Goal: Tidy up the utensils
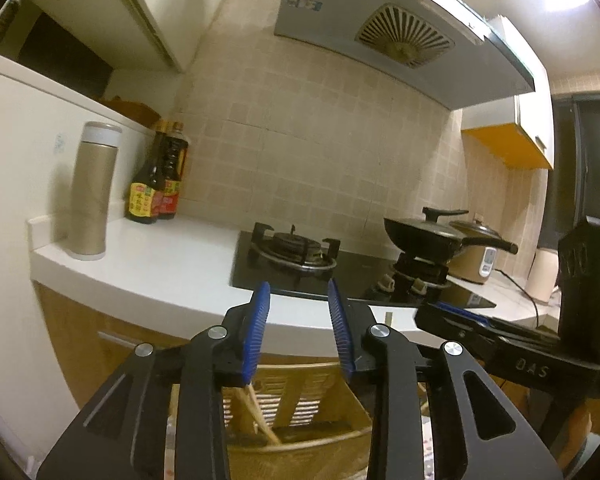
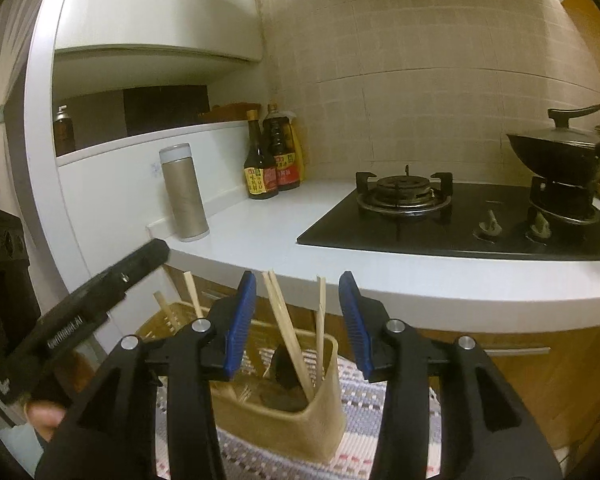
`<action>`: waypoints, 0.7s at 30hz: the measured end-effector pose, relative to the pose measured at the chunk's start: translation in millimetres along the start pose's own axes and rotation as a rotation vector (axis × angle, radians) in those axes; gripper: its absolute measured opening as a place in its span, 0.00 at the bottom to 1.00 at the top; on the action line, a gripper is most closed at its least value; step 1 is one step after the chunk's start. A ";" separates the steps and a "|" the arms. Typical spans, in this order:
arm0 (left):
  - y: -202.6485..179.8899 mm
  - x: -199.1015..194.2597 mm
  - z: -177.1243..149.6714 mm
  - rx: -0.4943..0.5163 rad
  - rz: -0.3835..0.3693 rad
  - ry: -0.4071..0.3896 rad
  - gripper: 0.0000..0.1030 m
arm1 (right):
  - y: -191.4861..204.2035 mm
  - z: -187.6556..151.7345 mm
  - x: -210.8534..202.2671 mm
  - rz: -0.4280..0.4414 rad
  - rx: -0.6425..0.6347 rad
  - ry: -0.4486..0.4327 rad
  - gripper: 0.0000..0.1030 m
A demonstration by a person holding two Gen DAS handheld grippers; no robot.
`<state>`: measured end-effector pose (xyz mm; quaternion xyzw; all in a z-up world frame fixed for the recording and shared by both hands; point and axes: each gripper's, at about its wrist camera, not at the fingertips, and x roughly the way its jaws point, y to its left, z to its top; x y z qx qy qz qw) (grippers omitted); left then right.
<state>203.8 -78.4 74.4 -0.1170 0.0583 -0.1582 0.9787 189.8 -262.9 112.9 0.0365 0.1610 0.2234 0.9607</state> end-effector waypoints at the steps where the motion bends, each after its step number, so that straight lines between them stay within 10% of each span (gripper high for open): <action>1: 1.2 -6.3 1.7 -0.004 0.001 -0.002 0.31 | 0.2 -1.0 -4.6 0.001 0.005 0.000 0.39; 21: -15.4 -111.6 -24.5 0.009 0.153 -0.018 0.73 | 59.9 -55.1 -89.6 -0.098 0.027 -0.067 0.67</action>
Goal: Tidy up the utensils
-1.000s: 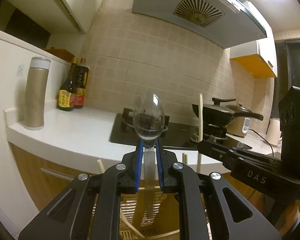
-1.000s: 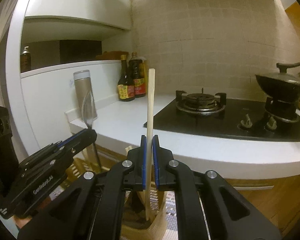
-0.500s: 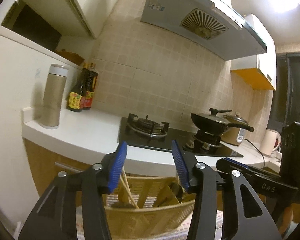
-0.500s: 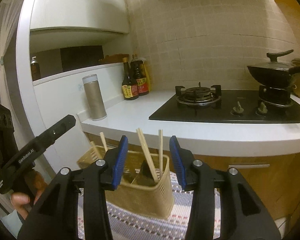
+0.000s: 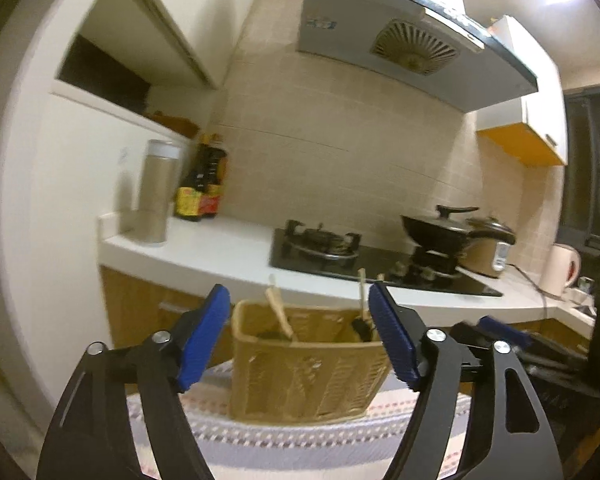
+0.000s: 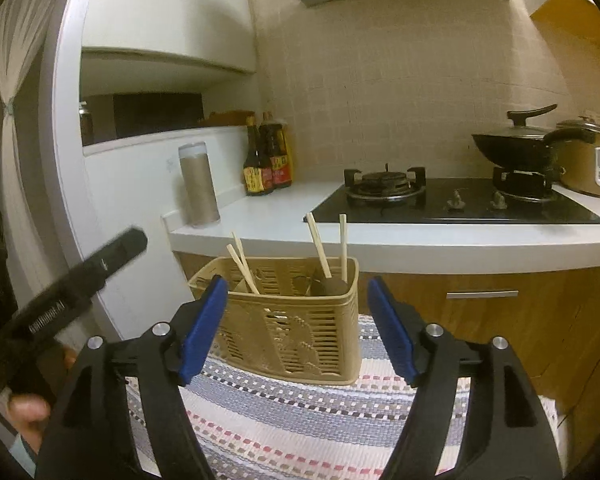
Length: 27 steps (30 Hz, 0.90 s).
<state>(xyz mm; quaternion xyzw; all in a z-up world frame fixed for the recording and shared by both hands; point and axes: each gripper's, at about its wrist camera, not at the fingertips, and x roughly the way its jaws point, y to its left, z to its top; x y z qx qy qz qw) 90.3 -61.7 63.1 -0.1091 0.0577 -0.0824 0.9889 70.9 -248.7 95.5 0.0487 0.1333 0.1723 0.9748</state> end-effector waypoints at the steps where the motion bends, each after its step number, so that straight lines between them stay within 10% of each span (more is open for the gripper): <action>1: 0.7 -4.9 -4.3 -0.006 0.016 -0.008 0.75 | 0.4 -1.9 -3.7 -0.010 0.008 -0.017 0.67; 11: -17.0 -13.7 -47.3 0.125 0.156 -0.037 0.86 | 3.7 -36.3 -15.9 -0.246 -0.007 -0.148 0.88; 27: -11.6 -7.1 -57.5 0.136 0.229 0.025 0.92 | -2.2 -37.5 -27.6 -0.269 -0.012 -0.166 0.92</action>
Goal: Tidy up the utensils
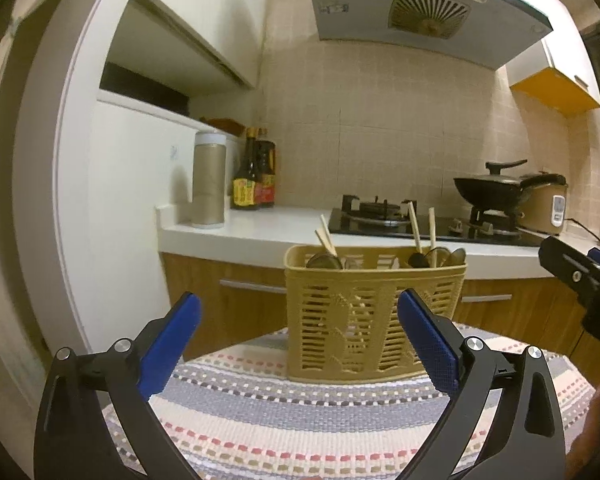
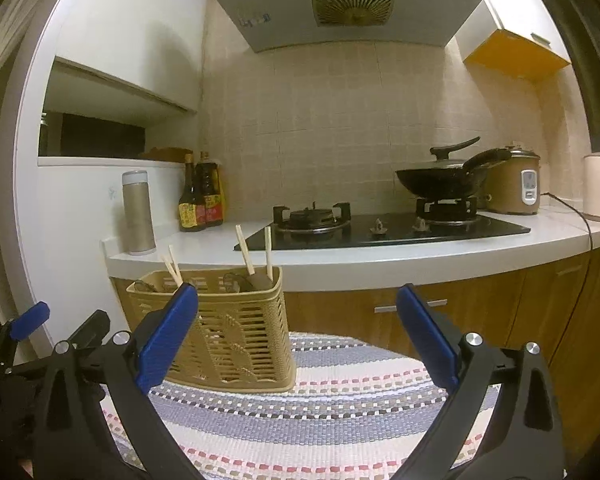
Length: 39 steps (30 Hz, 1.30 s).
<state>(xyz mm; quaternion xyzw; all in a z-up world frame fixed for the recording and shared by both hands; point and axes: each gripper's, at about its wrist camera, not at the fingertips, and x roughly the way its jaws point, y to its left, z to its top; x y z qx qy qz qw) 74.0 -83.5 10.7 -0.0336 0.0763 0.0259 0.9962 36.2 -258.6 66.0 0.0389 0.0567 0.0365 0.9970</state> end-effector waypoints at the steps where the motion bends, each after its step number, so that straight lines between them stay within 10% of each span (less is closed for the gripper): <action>1: 0.8 1.1 -0.4 -0.005 -0.001 0.009 0.92 | -0.9 -0.3 0.8 0.003 0.005 0.007 0.92; 39: 12.0 3.3 -0.9 -0.050 0.004 0.021 0.92 | 23.3 -11.2 5.3 -0.010 -0.093 0.019 0.92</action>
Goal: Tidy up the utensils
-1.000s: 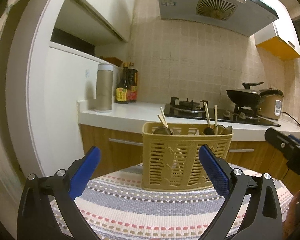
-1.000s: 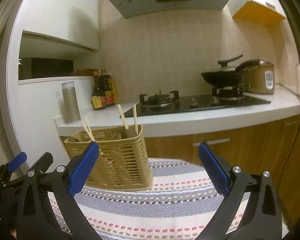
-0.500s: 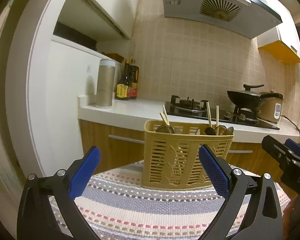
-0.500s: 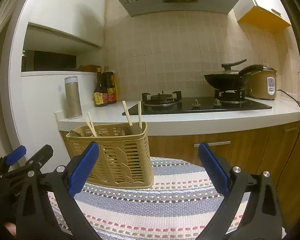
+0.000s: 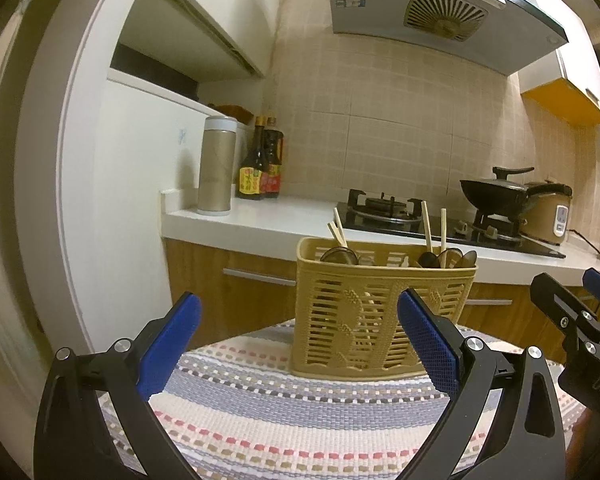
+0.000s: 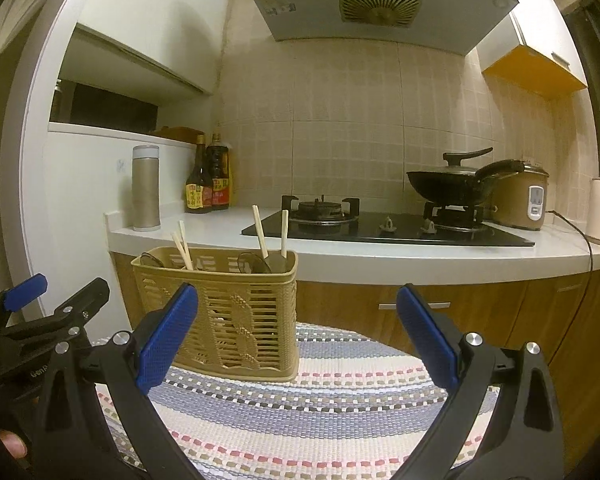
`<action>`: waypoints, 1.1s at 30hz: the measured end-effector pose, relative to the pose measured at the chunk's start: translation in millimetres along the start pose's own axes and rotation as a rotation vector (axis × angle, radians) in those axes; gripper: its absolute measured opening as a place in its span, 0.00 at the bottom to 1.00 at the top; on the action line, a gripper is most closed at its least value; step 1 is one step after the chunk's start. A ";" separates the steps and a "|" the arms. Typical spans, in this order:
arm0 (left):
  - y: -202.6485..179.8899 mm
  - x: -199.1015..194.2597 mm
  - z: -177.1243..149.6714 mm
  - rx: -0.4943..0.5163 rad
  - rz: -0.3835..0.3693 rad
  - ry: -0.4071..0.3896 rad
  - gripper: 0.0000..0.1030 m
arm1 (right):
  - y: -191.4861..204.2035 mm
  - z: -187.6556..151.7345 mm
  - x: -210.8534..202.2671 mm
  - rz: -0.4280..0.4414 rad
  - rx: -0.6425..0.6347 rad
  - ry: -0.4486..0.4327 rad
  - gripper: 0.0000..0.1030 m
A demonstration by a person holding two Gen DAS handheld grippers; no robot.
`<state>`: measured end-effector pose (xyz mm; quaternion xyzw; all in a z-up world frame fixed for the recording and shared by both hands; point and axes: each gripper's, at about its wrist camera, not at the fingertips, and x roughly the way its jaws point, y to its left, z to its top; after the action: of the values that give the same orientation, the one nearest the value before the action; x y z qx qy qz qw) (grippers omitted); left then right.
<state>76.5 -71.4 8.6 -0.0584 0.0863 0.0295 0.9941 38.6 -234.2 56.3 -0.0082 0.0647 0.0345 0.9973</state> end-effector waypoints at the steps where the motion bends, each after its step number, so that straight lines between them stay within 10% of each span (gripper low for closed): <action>1: -0.6 -0.3 -0.1 0.003 -0.001 -0.001 0.92 | -0.8 0.1 1.0 0.001 0.004 0.004 0.92; 33: -6.2 0.6 -2.1 0.028 -0.006 0.010 0.92 | -12.3 0.0 10.7 -0.004 0.062 0.064 0.92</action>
<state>77.1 -77.8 7.1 -0.0447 0.0915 0.0248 0.9945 50.0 -245.8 55.0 0.0213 0.0974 0.0300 0.9946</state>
